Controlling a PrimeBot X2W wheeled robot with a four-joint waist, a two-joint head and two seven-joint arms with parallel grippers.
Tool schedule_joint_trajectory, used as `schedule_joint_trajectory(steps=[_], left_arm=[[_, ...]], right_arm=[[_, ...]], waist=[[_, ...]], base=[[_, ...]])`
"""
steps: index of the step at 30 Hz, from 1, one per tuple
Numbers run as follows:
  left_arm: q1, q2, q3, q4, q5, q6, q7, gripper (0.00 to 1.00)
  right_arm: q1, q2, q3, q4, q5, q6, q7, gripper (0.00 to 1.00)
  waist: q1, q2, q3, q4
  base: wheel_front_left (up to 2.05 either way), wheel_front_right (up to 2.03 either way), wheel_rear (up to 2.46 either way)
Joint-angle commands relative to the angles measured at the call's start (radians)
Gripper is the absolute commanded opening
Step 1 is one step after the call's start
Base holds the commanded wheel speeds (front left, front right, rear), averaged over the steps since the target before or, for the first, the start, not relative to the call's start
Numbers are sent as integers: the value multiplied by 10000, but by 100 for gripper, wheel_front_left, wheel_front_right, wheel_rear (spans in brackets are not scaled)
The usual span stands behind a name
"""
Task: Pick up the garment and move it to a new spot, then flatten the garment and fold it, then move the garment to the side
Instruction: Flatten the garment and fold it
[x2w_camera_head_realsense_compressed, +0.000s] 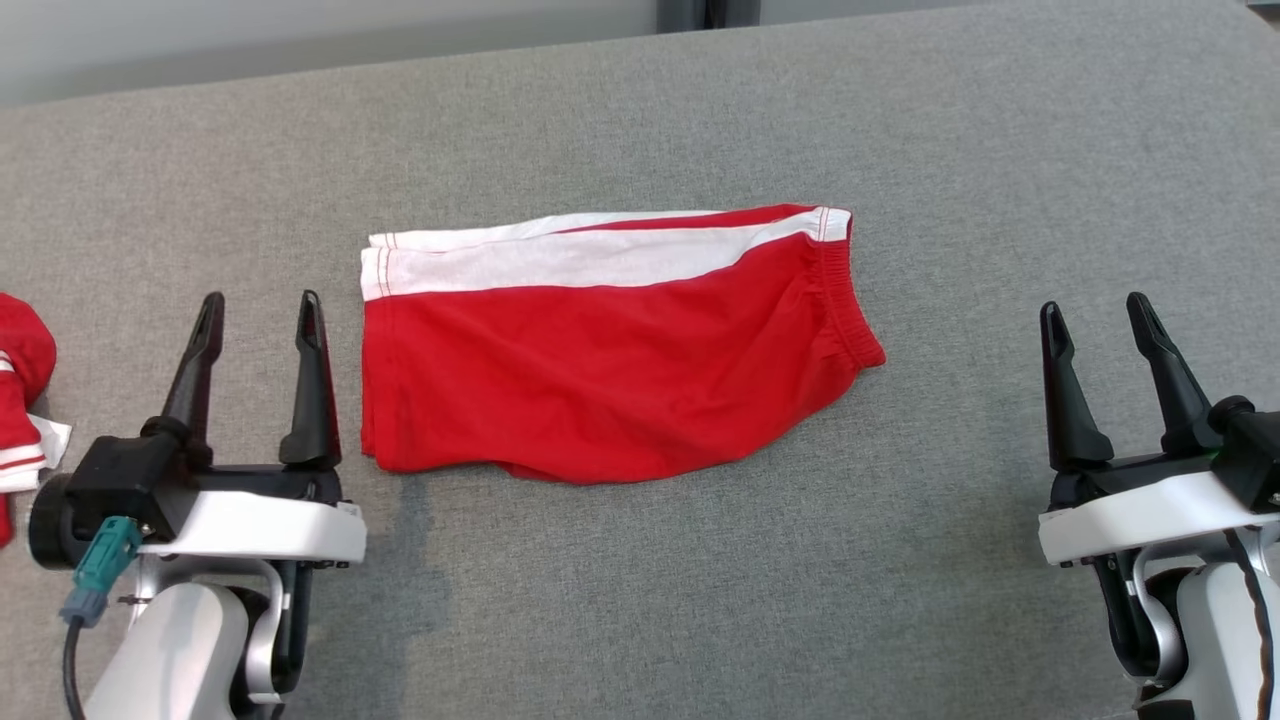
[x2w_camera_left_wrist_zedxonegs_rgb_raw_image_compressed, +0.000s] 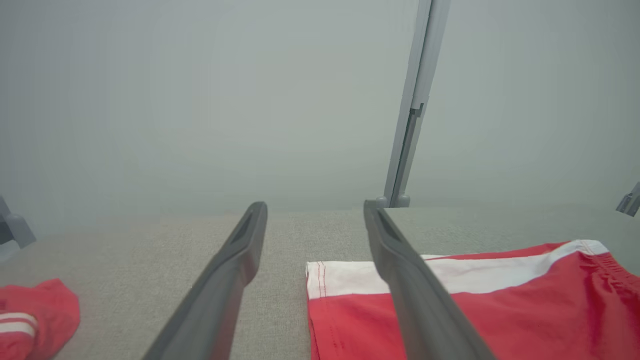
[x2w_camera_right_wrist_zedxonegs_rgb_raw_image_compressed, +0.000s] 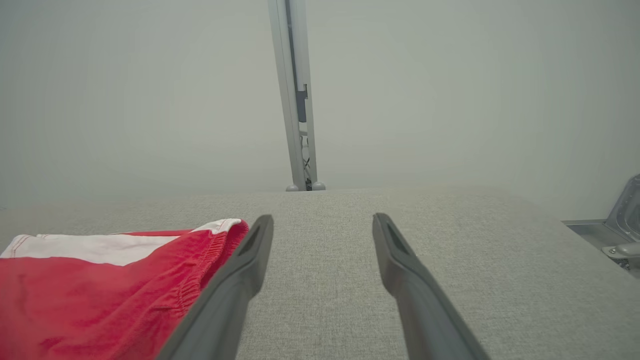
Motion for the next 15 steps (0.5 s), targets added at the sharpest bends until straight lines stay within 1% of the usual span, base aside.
schedule_joint_trajectory(steps=[1,6,15], left_arm=[[26,118,81,-44,149,34,-49,100],[268,343,438,-71,557,-102,-59,100],[467,215,576,47,624,-207,-62,100]], right_arm=[[-8,-66,-40,-44,-132,-3,29,100],[180,-100,-89,-159,-393,-3,213,100],[243,-70,-165,-253,-498,-3,362,100]], waist=[[0,0,-81,6],[0,0,-274,50],[0,0,-281,148]], base=[[0,0,0],[0,0,0],[0,0,0]])
